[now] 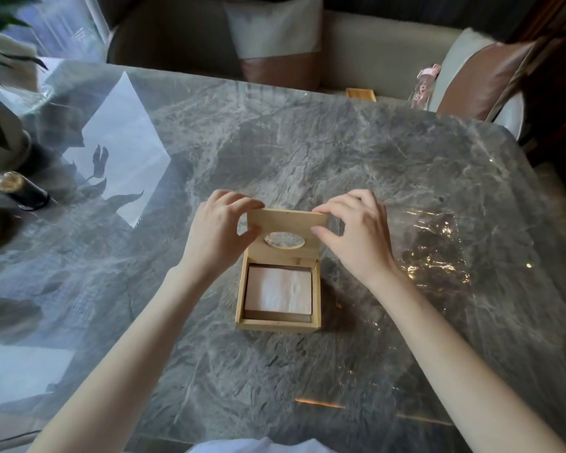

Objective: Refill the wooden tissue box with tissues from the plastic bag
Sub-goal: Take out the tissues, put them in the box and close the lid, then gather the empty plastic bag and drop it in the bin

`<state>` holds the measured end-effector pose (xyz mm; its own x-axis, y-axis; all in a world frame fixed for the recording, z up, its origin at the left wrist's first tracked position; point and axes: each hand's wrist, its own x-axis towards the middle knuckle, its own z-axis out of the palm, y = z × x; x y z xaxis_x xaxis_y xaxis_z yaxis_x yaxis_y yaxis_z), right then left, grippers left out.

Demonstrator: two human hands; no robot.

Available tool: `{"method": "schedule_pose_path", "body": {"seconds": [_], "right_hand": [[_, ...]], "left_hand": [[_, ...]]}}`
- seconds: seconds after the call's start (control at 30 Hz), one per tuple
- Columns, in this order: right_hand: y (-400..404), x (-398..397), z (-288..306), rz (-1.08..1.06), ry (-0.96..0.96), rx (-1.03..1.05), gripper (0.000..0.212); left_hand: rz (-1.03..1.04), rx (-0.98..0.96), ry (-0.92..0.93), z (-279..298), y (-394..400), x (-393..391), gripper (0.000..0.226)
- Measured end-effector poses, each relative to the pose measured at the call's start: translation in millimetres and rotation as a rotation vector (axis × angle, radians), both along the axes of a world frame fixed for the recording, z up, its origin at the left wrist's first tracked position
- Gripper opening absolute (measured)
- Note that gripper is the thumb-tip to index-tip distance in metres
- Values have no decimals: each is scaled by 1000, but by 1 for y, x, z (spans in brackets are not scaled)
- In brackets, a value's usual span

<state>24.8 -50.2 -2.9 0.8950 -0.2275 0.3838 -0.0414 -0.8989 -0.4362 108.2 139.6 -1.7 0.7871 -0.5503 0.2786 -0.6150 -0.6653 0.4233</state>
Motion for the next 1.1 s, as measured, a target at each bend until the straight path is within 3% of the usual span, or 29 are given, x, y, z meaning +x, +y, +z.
{"method": "schedule_pose_path", "body": {"seconds": [0.37, 0.6, 0.87, 1.1], "right_hand": [[11, -27, -7, 15, -141, 11, 14], [28, -63, -25, 58, -240, 90, 9], [42, -97, -56, 48, -192, 112, 28], [55, -110, -80, -13, -184, 21, 26]], "left_hand": [[-17, -113, -61, -2, 11, -27, 14], [15, -121, -149, -18, 31, -64, 23], [6, -204, -39, -51, 47, -100, 33], [33, -177, -12, -79, 53, -115, 37]]}}
